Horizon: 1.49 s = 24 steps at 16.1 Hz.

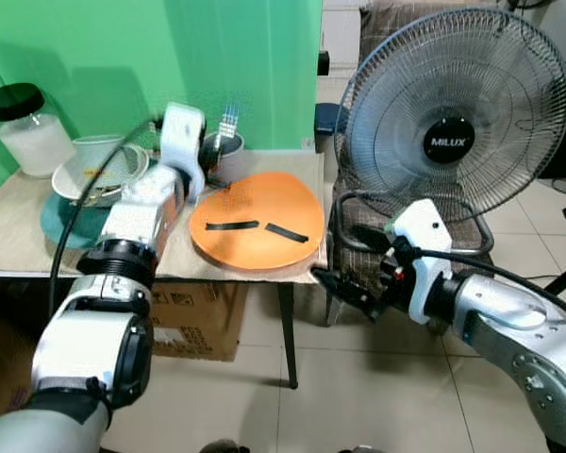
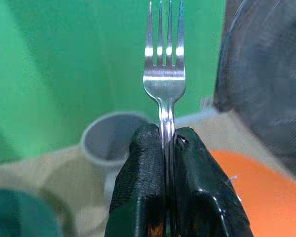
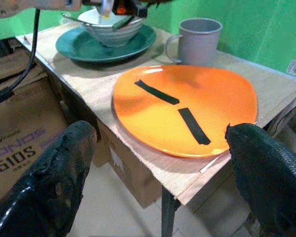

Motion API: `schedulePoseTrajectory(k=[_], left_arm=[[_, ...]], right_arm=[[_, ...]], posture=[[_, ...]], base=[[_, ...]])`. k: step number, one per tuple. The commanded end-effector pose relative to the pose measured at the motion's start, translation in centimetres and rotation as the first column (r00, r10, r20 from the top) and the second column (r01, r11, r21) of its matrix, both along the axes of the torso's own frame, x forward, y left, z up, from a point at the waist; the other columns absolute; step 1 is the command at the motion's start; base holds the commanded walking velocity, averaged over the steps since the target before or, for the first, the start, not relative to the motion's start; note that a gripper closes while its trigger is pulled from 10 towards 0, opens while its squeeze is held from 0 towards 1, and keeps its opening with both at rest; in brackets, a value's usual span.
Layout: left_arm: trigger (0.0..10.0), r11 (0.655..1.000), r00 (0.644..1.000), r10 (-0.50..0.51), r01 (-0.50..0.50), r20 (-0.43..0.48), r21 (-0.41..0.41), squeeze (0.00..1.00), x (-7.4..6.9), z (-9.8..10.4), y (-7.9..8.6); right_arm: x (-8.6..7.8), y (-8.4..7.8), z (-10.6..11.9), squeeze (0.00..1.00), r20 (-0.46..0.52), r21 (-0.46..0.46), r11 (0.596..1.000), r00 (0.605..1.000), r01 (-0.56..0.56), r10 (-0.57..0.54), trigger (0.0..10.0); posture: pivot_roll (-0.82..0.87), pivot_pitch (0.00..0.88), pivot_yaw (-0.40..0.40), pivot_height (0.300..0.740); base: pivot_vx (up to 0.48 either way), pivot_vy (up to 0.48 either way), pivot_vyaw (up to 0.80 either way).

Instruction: Setting the table

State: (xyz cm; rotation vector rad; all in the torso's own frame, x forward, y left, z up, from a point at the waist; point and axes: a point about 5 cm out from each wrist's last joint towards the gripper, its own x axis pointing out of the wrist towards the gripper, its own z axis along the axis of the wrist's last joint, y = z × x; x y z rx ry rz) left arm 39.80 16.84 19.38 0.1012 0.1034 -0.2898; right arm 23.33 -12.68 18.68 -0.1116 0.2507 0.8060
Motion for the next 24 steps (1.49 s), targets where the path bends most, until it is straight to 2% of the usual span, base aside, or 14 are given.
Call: schedulePoseTrajectory(k=[1,3,6,10,13,14,15,16,18,19,20,22,24], left_arm=[[0.0,1.0,1.0,0.016,-0.016,-0.009,-0.026,0.0,-0.4,-0.2,0.2],[0.0,0.997,0.999,0.027,-0.025,0.024,-0.073,0.0,-1.3,0.3,-0.3],[0.0,0.995,0.999,-0.005,0.009,0.035,-0.097,0.0,-2.4,0.8,-1.2],[0.0,0.991,0.999,-0.007,0.013,0.047,-0.13,0.0,-3.3,1.4,-2.2],[0.0,0.989,0.989,-0.049,0.068,0.142,-0.132,0.0,-4.1,3.0,-3.1],[4.8,0.989,0.974,-0.072,0.098,0.217,-0.113,0.0,-4.9,3.7,-3.7],[10.0,0.989,0.969,-0.069,0.098,0.237,-0.114,0.0,-5.2,3.8,-3.8],[10.0,0.989,0.959,-0.071,0.104,0.276,-0.108,0.0,-6.2,3.7,-4.1],[10.0,0.99,0.964,-0.016,0.052,0.267,-0.128,0.0,-7.9,2.3,-4.0],[10.0,0.989,0.967,0.022,0.015,0.252,-0.146,0.0,-8.5,1.6,-3.7],[10.0,0.993,0.961,0.035,-0.001,0.275,-0.122,0.0,-9.0,1.6,-3.8],[10.0,0.987,0.93,0.083,-0.028,0.358,-0.156,0.0,-9.4,2.5,-3.7],[10.0,0.992,0.916,0.097,-0.057,0.389,-0.113,0.0,-9.7,2.5,-3.9]], right_arm=[[0.1,-0.2,0.3,0.0,0.021,0.007,1.0,1.0,0.023,-0.023,10.0],[0.2,0.0,0.2,0.0,0.023,0.02,0.999,0.999,0.032,-0.032,10.0],[0.3,-0.1,0.2,0.0,0.033,0.025,0.998,0.998,0.06,-0.06,10.0],[0.4,-0.4,0.2,0.0,0.042,0.032,0.994,0.994,0.104,-0.105,10.0],[0.4,-0.6,0.5,0.0,0.08,0.057,0.988,0.985,0.146,-0.15,10.0],[0.5,-0.8,1.0,0.0,0.121,0.088,0.977,0.971,0.196,-0.205,10.0],[0.6,-0.9,1.2,0.0,0.137,0.106,0.969,0.962,0.221,-0.235,10.0],[0.9,-1.5,1.2,0.0,0.122,0.129,0.943,0.939,0.307,-0.322,10.0],[1.4,-2.5,1.0,0.0,0.144,0.123,0.894,0.883,0.431,-0.446,10.0],[1.4,-2.6,0.9,0.0,0.143,0.129,0.881,0.871,0.455,-0.47,10.0],[1.4,-2.7,0.8,0.0,0.128,0.157,0.865,0.859,0.477,-0.496,10.0],[1.6,-2.3,0.7,0.0,0.112,0.179,0.855,0.854,0.486,-0.509,10.0],[1.6,-2.1,0.5,0.0,0.104,0.18,0.851,0.851,0.493,-0.515,10.0]], posture=[[-0.12,0.0,0.064,0.74],[-0.12,0.0,0.066,0.74],[-0.12,0.0,0.069,0.74],[-0.13,0.0,0.081,0.74],[-0.14,0.0,0.084,0.74],[-0.14,0.0,0.089,0.74],[-0.14,0.0,0.092,0.74],[-0.14,0.0,0.097,0.74],[-0.13,0.0,0.108,0.74],[-0.11,0.0,0.105,0.74],[-0.1,0.0,0.101,0.74],[-0.09,0.0,0.094,0.74],[-0.07,0.0,0.086,0.74]], base=[[0.0,0.0,0.0],[0.0,0.0,0.0],[0.0,0.0,0.0],[0.0,0.0,0.0],[0.0,0.0,0.0],[0.0,0.0,0.0],[0.0,0.0,0.0],[0.0,0.0,0.0],[0.0,0.0,-0.4],[0.0,0.0,-0.8],[0.0,0.0,-0.8],[0.0,0.0,-0.8],[0.0,0.0,-0.8]])
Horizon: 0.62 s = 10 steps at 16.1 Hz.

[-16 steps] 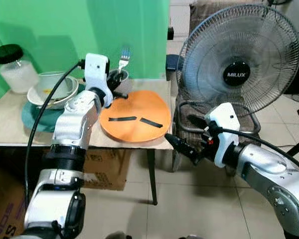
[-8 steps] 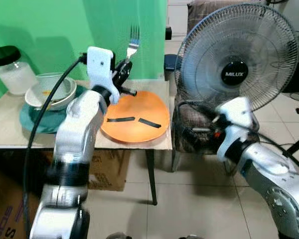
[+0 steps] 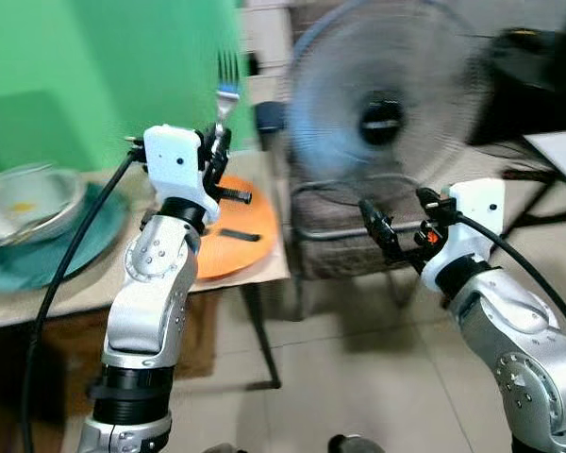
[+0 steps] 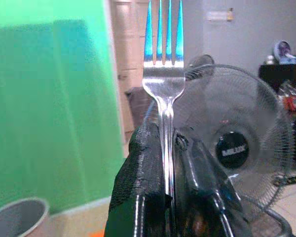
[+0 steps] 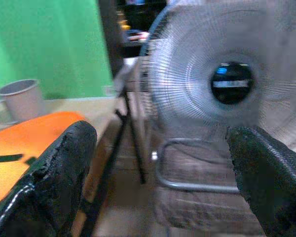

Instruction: Setting the table

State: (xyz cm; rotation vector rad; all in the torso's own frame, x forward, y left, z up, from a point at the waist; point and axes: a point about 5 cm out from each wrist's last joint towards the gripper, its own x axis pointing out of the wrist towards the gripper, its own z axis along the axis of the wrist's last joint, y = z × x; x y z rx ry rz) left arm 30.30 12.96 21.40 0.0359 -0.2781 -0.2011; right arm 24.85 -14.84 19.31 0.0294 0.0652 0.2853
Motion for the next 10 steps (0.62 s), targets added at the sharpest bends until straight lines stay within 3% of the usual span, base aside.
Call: schedulePoseTrajectory(k=[1,3,5,6,7,8,10], left_arm=[[10.0,0.999,1.0,0.001,0.0,-0.012,0.036,0.0,-0.4,-0.1,-0.3],[10.0,0.996,0.997,-0.066,0.069,-0.049,0.063,0.0,-1.1,-0.7,-0.5],[10.0,0.999,0.999,-0.037,0.037,-0.039,0.013,0.0,-1.0,-0.9,-0.1],[10.0,0.998,1.0,-0.011,0.01,-0.018,-0.069,0.0,-1.2,-1.1,0.4],[10.0,0.995,0.999,0.036,-0.038,-0.019,-0.088,0.0,-1.2,-1.3,0.8],[10.0,0.981,0.99,0.143,-0.144,-0.013,-0.128,0.0,-1.4,-1.7,1.5],[10.0,0.969,0.986,0.167,-0.169,-0.025,-0.181,0.0,-1.4,-1.7,1.7]], right_arm=[[0.1,0.2,-0.3,0.0,-0.01,0.007,1.0,1.0,0.006,-0.006,10.0],[0.1,0.2,-0.6,0.0,-0.018,0.013,1.0,1.0,0.013,-0.013,10.0],[0.2,0.1,-0.5,0.0,-0.016,0.015,0.999,0.999,0.028,-0.028,10.0],[0.2,-0.1,-0.5,0.0,-0.014,0.014,0.999,0.999,0.047,-0.047,10.0],[0.1,-0.2,-0.5,0.0,-0.015,0.012,0.998,0.998,0.055,-0.055,10.0],[0.1,-0.4,-0.7,0.0,-0.019,0.009,0.997,0.997,0.072,-0.072,10.0],[0.1,-0.4,-0.8,0.0,-0.025,0.011,0.996,0.996,0.087,-0.087,10.0]], posture=[[-0.07,0.0,0.082,0.74],[-0.06,0.0,0.081,0.74],[-0.08,0.0,0.086,0.74],[-0.08,0.0,0.088,0.74],[-0.08,0.0,0.086,0.74],[-0.08,0.0,0.084,0.74],[-0.08,0.0,0.081,0.74]], base=[[0.0,0.0,-0.8],[0.0,0.0,-0.8],[0.0,0.0,-0.8],[0.0,0.0,-0.8],[0.0,0.0,-0.8],[0.0,0.0,-0.8],[0.0,0.0,-0.8]])
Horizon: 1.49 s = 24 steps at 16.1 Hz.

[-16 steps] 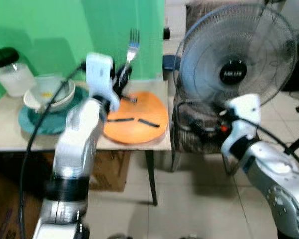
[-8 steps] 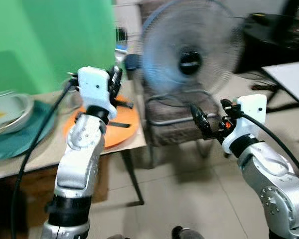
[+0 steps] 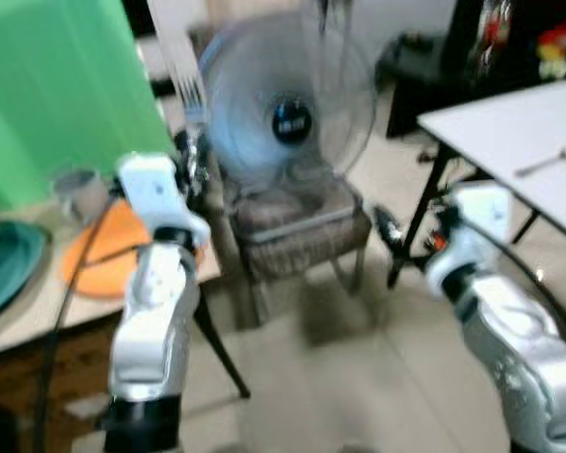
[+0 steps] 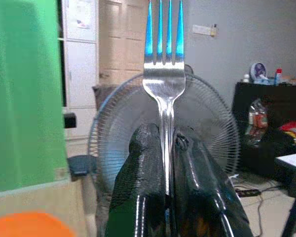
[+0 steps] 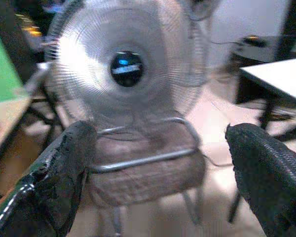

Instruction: Setting the table

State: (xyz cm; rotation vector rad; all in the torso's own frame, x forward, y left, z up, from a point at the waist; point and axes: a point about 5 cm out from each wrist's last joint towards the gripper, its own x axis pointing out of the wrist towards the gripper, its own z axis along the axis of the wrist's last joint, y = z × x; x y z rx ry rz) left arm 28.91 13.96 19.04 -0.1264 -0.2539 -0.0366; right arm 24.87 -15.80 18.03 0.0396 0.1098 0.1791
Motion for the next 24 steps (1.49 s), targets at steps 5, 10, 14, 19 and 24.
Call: schedulePoseTrajectory(k=[5,10,14,19,24], left_arm=[[10.0,0.964,0.982,-0.18,0.188,-0.056,0.189,0.0,-0.8,-0.7,-0.2],[10.0,0.954,0.952,-0.195,0.239,-0.237,0.178,0.0,-2.6,-3.5,0.8],[10.0,0.969,0.971,-0.147,0.18,-0.189,0.168,0.0,-2.6,-2.8,0.2],[10.0,0.969,0.968,-0.149,0.183,-0.2,0.167,0.0,-1.7,-2.8,-0.1],[10.0,0.979,0.966,-0.152,0.176,-0.21,0.102,0.0,-1.1,-2.7,-0.4]], right_arm=[[0.2,-0.3,1.3,0.0,0.063,-0.017,0.996,0.995,0.084,-0.083,10.0],[-0.2,-1.4,1.7,0.0,0.063,-0.048,0.986,0.986,0.157,-0.154,10.0],[0.1,-2.8,1.1,0.0,0.084,0.022,0.967,0.963,0.254,-0.255,10.0],[-0.9,-2.9,0.2,0.0,0.024,0.007,0.969,0.968,0.249,-0.249,10.0],[-1.3,-2.2,-0.4,0.0,-0.017,-0.016,0.973,0.973,0.231,-0.231,10.0]], posture=[[-0.08,0.0,0.094,0.74],[-0.11,0.0,0.09,0.74],[-0.08,0.0,0.074,0.74],[-0.12,0.0,0.113,0.74],[-0.17,0.0,0.123,0.74]], base=[[0.0,0.0,-0.64],[0.0,0.0,-0.48],[0.0,0.0,-0.8],[0.0,0.0,-0.8],[0.0,0.0,-0.8]])
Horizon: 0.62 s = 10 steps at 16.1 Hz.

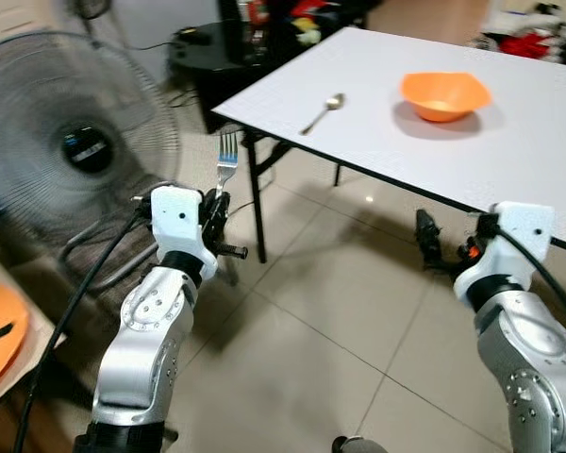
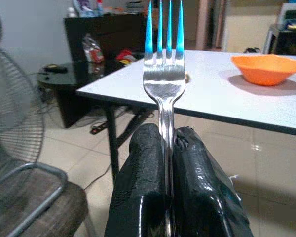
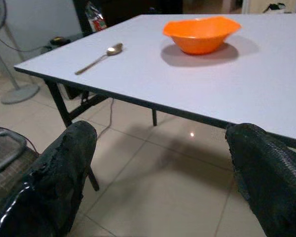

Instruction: Setting the table

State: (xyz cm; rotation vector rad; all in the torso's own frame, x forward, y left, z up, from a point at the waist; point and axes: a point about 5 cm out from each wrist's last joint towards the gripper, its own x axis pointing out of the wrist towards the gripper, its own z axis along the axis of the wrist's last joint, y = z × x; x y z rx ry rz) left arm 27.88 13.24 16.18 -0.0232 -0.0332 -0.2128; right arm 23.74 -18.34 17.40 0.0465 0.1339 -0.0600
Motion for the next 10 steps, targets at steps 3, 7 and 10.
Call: schedulePoseTrajectory(k=[3,7,10], left_arm=[[10.0,1.0,1.0,-0.003,0.003,0.021,0.024,0.0,-0.12,0.51,-0.6],[10.0,1.0,1.0,-0.002,0.002,0.007,-0.002,0.0,0.36,0.27,-0.12],[10.0,1.0,1.0,-0.007,0.007,0.028,0.012,0.0,-0.17,0.71,-0.49]], right_arm=[[-0.17,-0.64,0.0,0.0,-0.019,-0.027,0.999,0.999,0.028,-0.028,10.0],[-0.45,0.1,0.38,0.0,0.005,-0.049,0.999,1.0,0.023,-0.023,10.0],[-0.08,-0.19,0.01,0.0,-0.016,-0.046,0.999,1.0,0.014,-0.014,10.0]], posture=[[-0.13,0.0,0.107,0.74],[-0.17,0.0,0.136,0.74],[-0.11,0.0,0.115,0.74]], base=[[0.0,0.0,-0.8],[0.0,0.0,-0.8],[0.0,0.0,-0.8]])
